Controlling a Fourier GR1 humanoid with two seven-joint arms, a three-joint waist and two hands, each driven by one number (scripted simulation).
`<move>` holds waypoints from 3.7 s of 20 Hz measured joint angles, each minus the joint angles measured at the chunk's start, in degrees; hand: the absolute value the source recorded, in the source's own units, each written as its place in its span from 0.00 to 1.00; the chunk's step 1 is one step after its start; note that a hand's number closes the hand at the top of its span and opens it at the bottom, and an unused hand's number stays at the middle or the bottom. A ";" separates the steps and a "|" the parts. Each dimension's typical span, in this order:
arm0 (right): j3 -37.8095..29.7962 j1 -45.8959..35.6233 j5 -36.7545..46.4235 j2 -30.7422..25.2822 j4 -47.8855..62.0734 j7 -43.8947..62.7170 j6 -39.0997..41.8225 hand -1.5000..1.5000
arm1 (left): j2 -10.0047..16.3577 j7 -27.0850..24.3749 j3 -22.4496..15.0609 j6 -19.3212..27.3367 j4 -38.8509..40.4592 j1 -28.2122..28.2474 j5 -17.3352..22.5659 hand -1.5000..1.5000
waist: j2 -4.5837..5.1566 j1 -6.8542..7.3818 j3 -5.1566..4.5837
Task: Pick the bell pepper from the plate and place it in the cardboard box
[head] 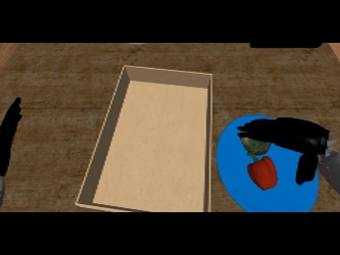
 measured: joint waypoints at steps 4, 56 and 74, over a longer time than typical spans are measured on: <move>-1.11 2.08 0.01 0.56 -3.47 0.21 1.67 0.00 | -0.51 -0.37 1.19 -1.11 -0.34 0.75 -0.84 0.50 | -0.03 -0.06 -0.01; -26.41 -17.45 4.38 11.53 16.02 -11.87 -21.07 1.00 | -6.49 0.15 7.53 -6.37 -0.97 -0.67 -8.15 0.50 | 0.06 0.31 0.01; -23.86 -24.26 -6.95 30.53 -1.86 11.86 -2.27 1.00 | -7.06 0.02 8.93 -7.34 -2.10 0.74 -9.17 0.50 | -0.19 0.00 -0.04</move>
